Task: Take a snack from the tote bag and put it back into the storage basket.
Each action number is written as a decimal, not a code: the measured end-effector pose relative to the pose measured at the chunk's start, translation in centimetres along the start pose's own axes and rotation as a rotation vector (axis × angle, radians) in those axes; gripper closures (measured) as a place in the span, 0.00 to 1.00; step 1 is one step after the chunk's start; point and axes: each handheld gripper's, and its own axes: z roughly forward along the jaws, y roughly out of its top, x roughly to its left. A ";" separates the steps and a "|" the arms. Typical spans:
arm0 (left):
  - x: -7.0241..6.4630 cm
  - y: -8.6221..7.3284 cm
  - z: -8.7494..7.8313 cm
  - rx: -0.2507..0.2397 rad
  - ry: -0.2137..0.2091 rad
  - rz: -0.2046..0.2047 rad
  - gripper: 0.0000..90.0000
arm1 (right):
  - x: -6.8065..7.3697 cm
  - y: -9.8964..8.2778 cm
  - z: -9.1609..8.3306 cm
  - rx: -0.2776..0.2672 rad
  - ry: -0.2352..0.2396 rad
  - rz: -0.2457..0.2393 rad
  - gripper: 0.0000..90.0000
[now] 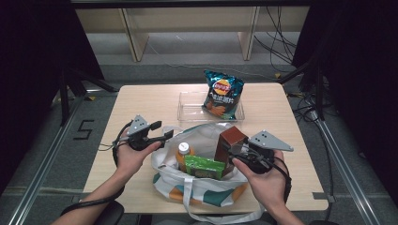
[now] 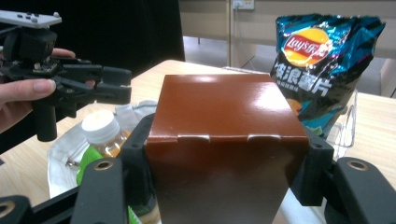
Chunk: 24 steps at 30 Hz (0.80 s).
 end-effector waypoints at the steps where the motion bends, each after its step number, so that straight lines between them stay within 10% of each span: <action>1: 0.0 0.0 0.1 -0.006 -0.005 -0.001 0.40 | 0.1 0.2 -0.2 0.016 -0.004 0.020 0.43; 24: 0.0 0.0 0.0 -0.002 0.000 -0.002 0.40 | -0.7 3.0 -1.0 -0.060 -0.017 0.018 0.44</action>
